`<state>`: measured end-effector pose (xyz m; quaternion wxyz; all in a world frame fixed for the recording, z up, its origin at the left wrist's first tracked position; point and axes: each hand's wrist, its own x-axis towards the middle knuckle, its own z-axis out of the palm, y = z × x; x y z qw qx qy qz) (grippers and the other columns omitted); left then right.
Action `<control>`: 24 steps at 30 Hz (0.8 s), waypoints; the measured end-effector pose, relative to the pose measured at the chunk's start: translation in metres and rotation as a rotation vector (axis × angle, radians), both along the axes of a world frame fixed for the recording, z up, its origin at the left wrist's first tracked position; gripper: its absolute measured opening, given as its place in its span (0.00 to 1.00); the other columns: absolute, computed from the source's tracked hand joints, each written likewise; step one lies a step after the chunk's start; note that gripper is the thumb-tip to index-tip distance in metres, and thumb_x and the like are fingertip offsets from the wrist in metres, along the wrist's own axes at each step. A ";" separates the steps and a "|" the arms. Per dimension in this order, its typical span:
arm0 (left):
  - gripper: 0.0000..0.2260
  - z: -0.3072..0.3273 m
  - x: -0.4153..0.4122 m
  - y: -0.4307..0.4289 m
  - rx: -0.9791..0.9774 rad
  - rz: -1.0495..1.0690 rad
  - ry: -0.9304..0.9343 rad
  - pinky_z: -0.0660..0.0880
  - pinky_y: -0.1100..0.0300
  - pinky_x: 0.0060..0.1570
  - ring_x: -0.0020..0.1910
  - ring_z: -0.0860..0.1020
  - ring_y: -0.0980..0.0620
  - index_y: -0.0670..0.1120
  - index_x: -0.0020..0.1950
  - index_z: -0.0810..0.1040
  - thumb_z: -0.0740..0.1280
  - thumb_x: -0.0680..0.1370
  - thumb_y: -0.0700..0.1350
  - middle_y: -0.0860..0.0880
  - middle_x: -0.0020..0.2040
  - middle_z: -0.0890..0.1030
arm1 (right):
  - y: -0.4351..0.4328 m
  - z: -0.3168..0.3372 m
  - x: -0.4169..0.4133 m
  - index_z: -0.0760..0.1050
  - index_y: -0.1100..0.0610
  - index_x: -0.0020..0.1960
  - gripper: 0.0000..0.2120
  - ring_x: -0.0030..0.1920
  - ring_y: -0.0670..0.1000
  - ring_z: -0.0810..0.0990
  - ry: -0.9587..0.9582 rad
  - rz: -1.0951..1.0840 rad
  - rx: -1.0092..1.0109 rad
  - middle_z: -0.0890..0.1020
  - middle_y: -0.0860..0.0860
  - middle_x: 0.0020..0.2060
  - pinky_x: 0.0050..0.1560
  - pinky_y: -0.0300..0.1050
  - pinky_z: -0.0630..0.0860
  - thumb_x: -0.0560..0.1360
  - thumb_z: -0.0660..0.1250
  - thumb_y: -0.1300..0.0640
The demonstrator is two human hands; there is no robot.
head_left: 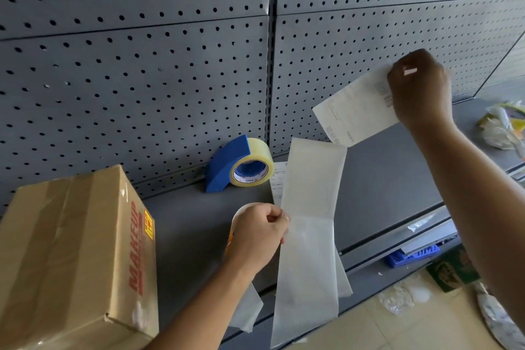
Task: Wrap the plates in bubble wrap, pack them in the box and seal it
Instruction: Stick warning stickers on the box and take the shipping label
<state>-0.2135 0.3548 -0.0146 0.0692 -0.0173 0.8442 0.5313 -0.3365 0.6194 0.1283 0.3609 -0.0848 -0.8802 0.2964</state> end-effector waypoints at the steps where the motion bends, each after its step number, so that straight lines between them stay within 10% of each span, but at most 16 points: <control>1: 0.10 0.000 0.000 0.000 -0.007 -0.003 -0.009 0.80 0.52 0.39 0.30 0.78 0.55 0.48 0.39 0.83 0.68 0.79 0.45 0.47 0.33 0.83 | -0.001 0.001 0.000 0.78 0.61 0.54 0.12 0.53 0.58 0.80 0.018 0.004 0.009 0.84 0.57 0.54 0.46 0.41 0.68 0.79 0.60 0.55; 16: 0.03 0.030 0.009 -0.007 0.238 0.115 0.042 0.79 0.69 0.38 0.42 0.82 0.64 0.52 0.55 0.79 0.67 0.82 0.48 0.53 0.47 0.84 | -0.060 0.005 0.049 0.78 0.61 0.48 0.07 0.41 0.45 0.78 0.179 0.292 0.033 0.80 0.49 0.45 0.40 0.24 0.70 0.77 0.61 0.62; 24: 0.26 0.090 0.023 -0.035 0.907 0.142 -0.144 0.84 0.55 0.45 0.48 0.85 0.45 0.39 0.60 0.82 0.62 0.77 0.60 0.37 0.54 0.85 | -0.130 -0.043 0.132 0.79 0.62 0.48 0.09 0.48 0.52 0.81 0.176 0.704 0.267 0.81 0.52 0.47 0.42 0.51 0.79 0.80 0.63 0.58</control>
